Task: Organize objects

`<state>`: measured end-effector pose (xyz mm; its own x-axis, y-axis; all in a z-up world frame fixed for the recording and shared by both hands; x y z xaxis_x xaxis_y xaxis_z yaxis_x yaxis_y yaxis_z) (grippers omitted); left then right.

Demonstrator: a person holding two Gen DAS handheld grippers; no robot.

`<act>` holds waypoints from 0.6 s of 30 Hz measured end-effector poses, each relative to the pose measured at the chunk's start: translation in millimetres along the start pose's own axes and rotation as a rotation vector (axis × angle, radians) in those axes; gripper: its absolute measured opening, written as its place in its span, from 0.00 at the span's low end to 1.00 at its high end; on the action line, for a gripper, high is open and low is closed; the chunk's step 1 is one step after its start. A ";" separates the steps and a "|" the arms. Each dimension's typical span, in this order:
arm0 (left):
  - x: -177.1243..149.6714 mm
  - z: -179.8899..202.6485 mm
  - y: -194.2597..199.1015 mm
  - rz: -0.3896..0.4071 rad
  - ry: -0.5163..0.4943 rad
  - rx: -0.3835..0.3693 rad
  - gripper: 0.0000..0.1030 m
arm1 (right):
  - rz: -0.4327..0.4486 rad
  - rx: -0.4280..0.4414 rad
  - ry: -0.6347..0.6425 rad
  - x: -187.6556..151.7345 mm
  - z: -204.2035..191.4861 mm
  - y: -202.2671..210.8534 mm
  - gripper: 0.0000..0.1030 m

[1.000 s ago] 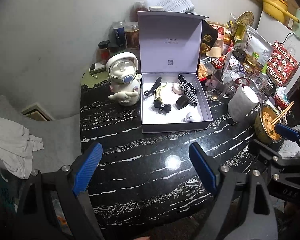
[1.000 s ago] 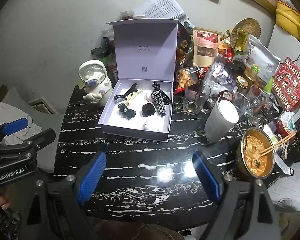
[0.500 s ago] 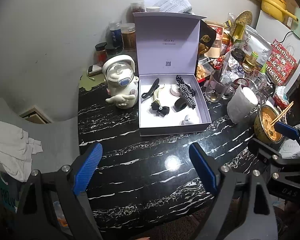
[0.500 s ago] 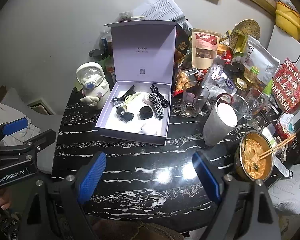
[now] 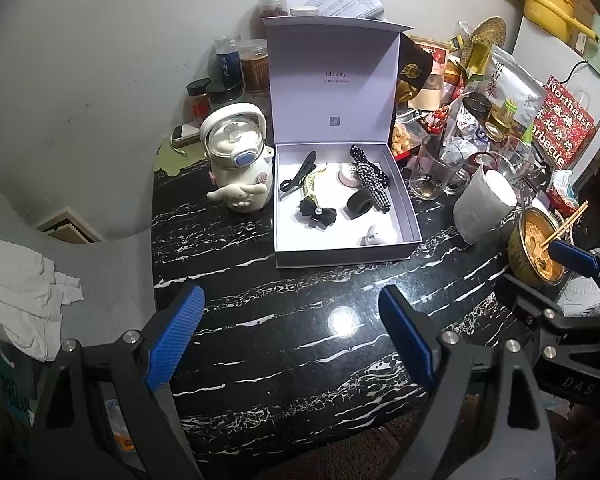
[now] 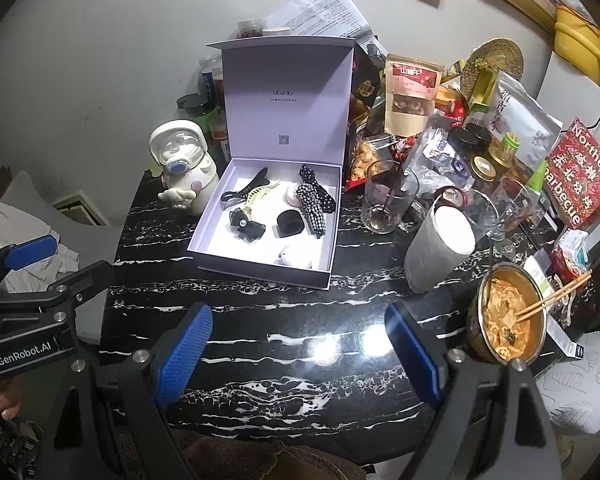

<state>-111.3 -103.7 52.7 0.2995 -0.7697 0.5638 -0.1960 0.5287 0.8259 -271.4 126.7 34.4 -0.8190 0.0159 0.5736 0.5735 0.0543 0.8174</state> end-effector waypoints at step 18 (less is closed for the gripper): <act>-5.6 3.2 -6.4 -0.033 0.006 -0.001 0.87 | -0.026 0.013 0.005 -3.0 -0.1 -6.0 0.87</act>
<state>-114.8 -103.9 44.2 0.3113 -0.7846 0.5362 -0.1852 0.5033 0.8440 -272.5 126.2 27.8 -0.8333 0.0095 0.5527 0.5521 0.0672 0.8311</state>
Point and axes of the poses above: each gripper's, at about its wrist camera, not at the fingertips, and y roughly against the way its jaws point, z to its right, x to its top, the point moved 3 cm from there along -y, roughly the way its jaws point, and after that the axes turned 2 degrees about z, right-handed, at the moved point
